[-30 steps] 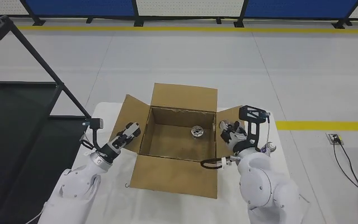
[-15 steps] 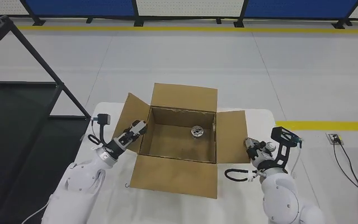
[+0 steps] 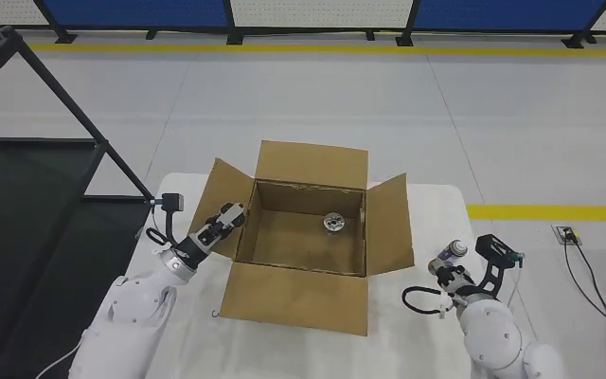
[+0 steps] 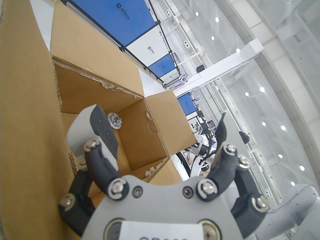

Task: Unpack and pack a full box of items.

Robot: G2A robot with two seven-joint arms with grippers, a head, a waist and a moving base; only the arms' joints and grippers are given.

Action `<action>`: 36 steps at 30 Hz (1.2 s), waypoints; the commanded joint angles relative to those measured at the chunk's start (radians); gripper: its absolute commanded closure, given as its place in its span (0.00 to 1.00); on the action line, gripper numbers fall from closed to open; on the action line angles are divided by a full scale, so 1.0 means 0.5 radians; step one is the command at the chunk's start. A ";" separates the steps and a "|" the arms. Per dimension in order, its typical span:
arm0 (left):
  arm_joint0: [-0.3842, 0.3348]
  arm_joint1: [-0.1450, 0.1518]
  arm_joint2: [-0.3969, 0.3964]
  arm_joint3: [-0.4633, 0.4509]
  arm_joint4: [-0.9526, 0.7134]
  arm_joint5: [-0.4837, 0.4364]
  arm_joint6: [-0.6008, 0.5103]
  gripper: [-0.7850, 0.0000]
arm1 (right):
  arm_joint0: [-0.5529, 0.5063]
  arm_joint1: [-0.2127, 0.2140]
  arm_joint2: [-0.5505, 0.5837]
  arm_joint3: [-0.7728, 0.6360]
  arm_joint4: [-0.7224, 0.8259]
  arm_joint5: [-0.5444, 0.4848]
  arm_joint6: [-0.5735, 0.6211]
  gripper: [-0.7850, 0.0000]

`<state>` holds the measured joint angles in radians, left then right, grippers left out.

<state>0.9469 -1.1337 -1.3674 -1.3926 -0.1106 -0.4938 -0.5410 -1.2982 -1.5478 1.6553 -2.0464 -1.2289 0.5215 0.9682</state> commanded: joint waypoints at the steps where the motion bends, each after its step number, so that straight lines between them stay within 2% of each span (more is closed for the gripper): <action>1: 0.002 0.000 0.000 -0.001 -0.003 0.001 0.001 0.00 | 0.013 0.009 0.035 0.056 -0.024 0.002 0.059 1.00; 10: 0.011 0.000 0.003 -0.013 0.004 0.005 0.004 0.00 | 0.147 0.044 0.126 0.308 -0.064 -0.057 0.306 1.00; 14: 0.020 -0.001 0.006 -0.025 0.008 0.010 0.010 0.00 | 0.213 0.056 0.127 0.412 -0.145 -0.017 0.355 1.00; 36: 0.067 0.004 -0.022 -0.075 -0.005 0.009 0.026 0.00 | 0.447 0.081 0.023 0.775 -0.415 0.164 0.368 1.00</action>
<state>0.9802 -1.1317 -1.3787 -1.4300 -0.1134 -0.4893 -0.5284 -1.0791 -1.5078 1.6682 -1.6664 -1.4331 0.6013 1.1507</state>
